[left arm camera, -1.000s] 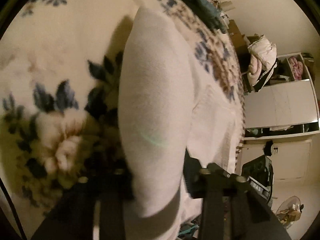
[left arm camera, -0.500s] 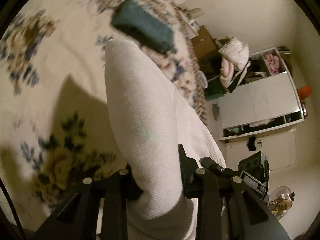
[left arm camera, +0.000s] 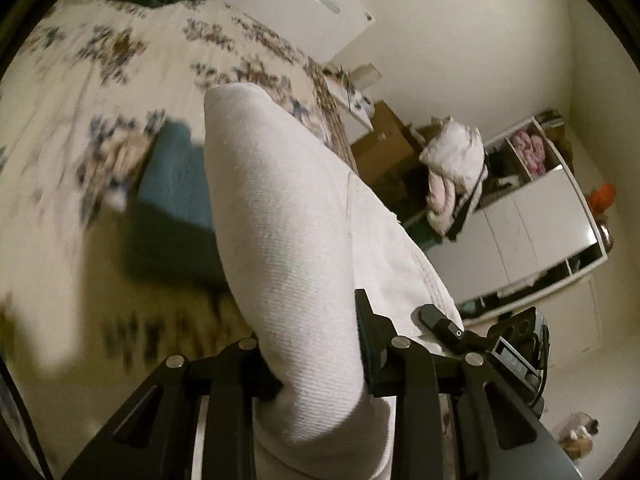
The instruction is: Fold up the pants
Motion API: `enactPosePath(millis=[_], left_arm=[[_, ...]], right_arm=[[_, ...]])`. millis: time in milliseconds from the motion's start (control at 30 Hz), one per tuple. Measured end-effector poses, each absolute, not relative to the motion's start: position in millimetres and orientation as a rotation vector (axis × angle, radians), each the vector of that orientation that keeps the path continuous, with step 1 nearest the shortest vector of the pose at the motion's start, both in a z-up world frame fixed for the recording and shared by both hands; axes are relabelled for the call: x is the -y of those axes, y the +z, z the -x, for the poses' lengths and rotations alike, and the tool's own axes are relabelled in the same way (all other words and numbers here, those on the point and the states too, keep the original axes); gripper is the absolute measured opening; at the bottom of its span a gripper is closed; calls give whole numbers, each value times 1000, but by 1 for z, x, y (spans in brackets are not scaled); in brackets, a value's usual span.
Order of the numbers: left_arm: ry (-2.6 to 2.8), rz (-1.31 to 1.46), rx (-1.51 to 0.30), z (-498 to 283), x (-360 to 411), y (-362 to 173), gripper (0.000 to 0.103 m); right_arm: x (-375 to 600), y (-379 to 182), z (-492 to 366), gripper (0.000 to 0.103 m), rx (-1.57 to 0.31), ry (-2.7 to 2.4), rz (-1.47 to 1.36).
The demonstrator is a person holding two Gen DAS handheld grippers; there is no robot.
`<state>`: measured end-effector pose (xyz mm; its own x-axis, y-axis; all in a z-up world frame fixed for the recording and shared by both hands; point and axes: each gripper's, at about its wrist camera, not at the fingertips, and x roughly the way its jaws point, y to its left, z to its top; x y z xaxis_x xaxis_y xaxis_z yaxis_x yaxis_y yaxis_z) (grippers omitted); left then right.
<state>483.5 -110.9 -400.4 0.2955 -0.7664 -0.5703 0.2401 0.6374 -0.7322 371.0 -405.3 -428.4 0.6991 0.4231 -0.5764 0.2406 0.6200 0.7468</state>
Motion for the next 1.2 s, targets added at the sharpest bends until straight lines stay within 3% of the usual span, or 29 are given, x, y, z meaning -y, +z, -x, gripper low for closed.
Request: enactPosePath(millis=[200,267,300,367,467,533,567,633,700,733,1200], left_arm=[[-705,549,-1082,-593,124,-472,27],[-635,480,-1171,-616,126,-518,33],[-590,443,-1236,-621,126,-538,34],[-559,472,-1308,-619,115,-565,52],[-543,466,-1282,-591,103,-551,59],[-477,375,-1274,-571,102,-538,72],[-442,331,-1266,-562,103,-531,73],[-384,252,-1250,-549,106,-516,73],[-312,143,-1226,-538,115,-499,87],[-285,91,-1217,-534,121,-489,99],[-167,-35,-1120,-487,136,-387,99]], right_arm=[[424,-492,-501,39,-853,135,-871],[426,-538,-526,45,-975,106,-892],[427,-560,-534,52,-1060,75,-902],[428,-582,-535,60,-1133,79,-921],[430,-575,-526,70,-1150,74,-878],[427,-561,-517,93,-1185,-35,-734],[423,-557,-514,98,-1206,-78,-667],[415,-545,-511,98,-1228,-123,-552],[401,-525,-511,98,-1227,-182,-392],[394,-513,-514,98,-1220,-207,-313],[344,-379,-446,99,-1136,-286,-80]])
